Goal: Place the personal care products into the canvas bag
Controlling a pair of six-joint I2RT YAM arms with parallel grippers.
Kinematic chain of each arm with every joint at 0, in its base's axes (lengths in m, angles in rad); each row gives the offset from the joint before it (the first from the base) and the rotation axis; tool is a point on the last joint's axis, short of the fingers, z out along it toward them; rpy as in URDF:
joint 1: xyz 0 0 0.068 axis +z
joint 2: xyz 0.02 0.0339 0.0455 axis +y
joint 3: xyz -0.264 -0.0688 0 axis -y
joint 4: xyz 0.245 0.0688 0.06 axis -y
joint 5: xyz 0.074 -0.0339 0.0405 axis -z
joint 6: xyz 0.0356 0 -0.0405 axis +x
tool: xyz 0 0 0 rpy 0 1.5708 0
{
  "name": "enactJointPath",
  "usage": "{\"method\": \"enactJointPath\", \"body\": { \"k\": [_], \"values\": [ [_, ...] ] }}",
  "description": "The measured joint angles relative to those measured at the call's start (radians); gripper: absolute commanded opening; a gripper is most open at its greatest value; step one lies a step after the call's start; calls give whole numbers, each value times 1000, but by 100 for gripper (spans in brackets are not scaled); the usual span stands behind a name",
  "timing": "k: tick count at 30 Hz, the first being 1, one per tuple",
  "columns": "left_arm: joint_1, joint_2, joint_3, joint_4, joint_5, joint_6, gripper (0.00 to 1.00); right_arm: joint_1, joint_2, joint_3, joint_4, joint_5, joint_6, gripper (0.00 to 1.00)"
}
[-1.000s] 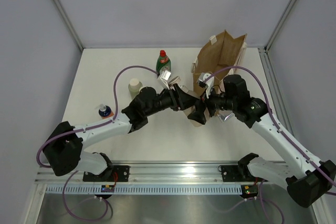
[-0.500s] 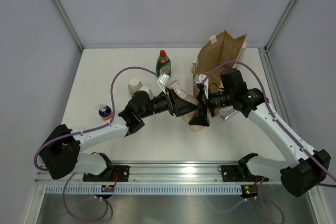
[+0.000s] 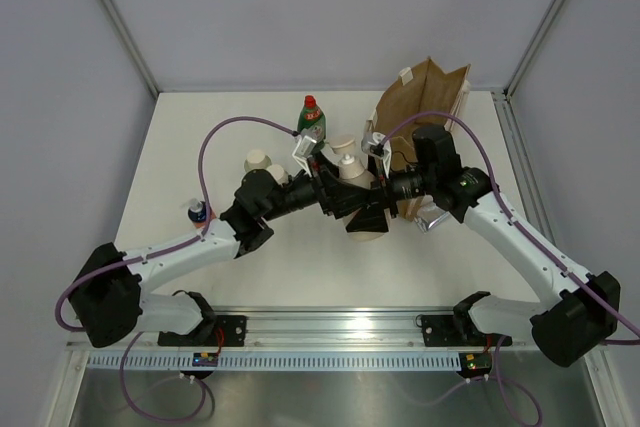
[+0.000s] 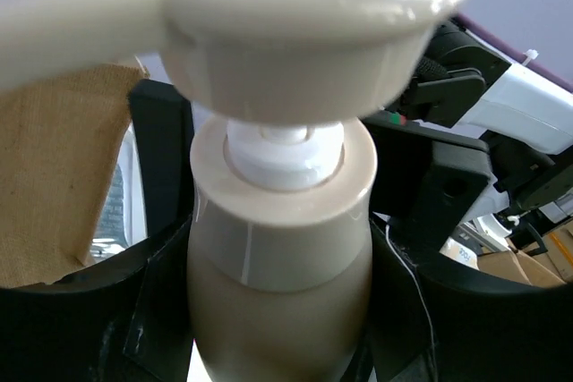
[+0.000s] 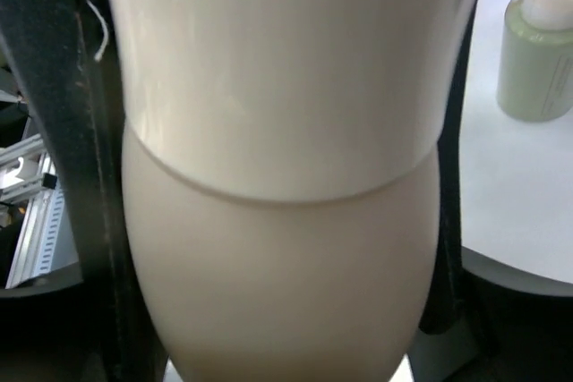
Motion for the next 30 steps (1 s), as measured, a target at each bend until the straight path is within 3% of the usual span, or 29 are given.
{"method": "enactJointPath", "body": {
  "k": [1, 2, 4, 5, 6, 9, 10, 14, 17, 22, 30],
  "values": [
    [0, -2, 0, 4, -6, 4, 0, 0, -1, -2, 15, -8, 9, 73],
    [2, -3, 0, 11, -6, 4, 0, 0, -3, -4, 29, -16, 14, 58],
    [4, -5, 0, 29, -2, 1, 0, -4, -9, -6, 52, -31, 23, 44],
    [3, -5, 0, 39, -3, 3, 0, -4, -13, -6, 58, -31, 25, 30],
    [2, -5, 0, 45, -3, 2, 0, -4, -18, -6, 60, -29, 29, 24],
    [2, -5, 0, 55, -2, 2, 12, -4, -26, -6, 61, -26, 33, 1],
    [2, -5, 0, 58, -3, 1, 28, -5, -28, -6, 61, -26, 34, 0],
    [0, -6, 0, 66, -4, -3, 67, -10, -37, -6, 61, -32, 44, 0],
    [-2, -18, -2, 61, -17, -16, 83, -17, -40, -10, 76, -52, 42, 0],
    [8, -85, -2, 81, -85, -11, 94, -45, -50, -26, 64, -47, 47, 0],
    [7, -106, -2, 73, -118, -8, 92, -53, -48, -40, 58, -41, 55, 0]
  ]
}}
